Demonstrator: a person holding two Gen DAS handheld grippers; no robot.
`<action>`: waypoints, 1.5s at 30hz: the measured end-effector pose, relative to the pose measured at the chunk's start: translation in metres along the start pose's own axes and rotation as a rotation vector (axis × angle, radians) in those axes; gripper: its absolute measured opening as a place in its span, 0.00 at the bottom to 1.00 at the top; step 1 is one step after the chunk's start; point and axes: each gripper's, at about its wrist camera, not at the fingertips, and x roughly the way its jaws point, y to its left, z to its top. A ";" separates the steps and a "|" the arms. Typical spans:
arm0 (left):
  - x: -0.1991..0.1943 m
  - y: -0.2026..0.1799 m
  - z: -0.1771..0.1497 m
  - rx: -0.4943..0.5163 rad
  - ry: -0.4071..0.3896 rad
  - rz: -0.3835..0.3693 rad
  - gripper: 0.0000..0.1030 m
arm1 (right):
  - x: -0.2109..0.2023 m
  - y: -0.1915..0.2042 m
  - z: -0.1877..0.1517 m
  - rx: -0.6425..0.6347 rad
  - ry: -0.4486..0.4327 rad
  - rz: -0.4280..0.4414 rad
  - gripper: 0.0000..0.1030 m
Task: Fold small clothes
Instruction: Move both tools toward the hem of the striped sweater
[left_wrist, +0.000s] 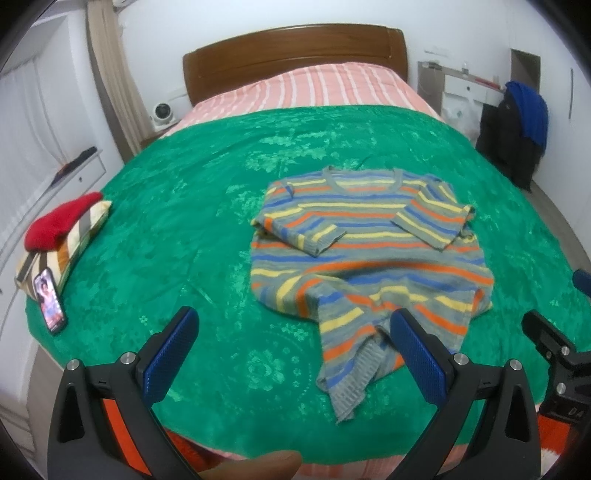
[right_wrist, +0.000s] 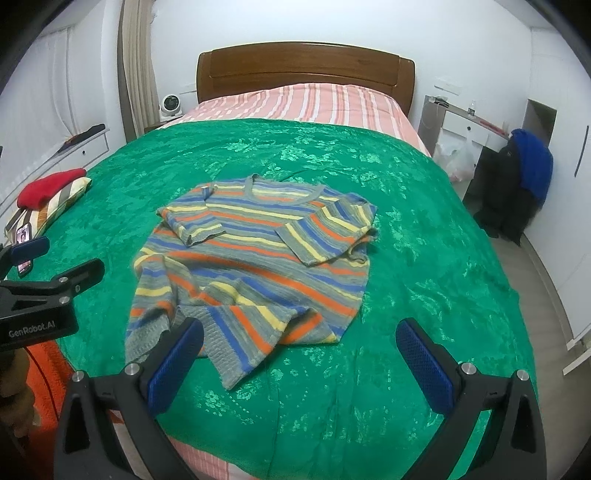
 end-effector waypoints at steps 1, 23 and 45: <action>0.000 -0.001 0.000 0.003 -0.003 0.001 1.00 | 0.000 0.000 0.000 0.002 0.000 -0.002 1.00; -0.001 0.008 -0.002 -0.043 0.046 -0.097 1.00 | -0.005 -0.002 0.002 0.014 -0.016 -0.023 1.00; 0.010 0.023 -0.021 -0.036 0.095 -0.093 1.00 | 0.002 0.000 -0.004 0.026 0.010 -0.013 1.00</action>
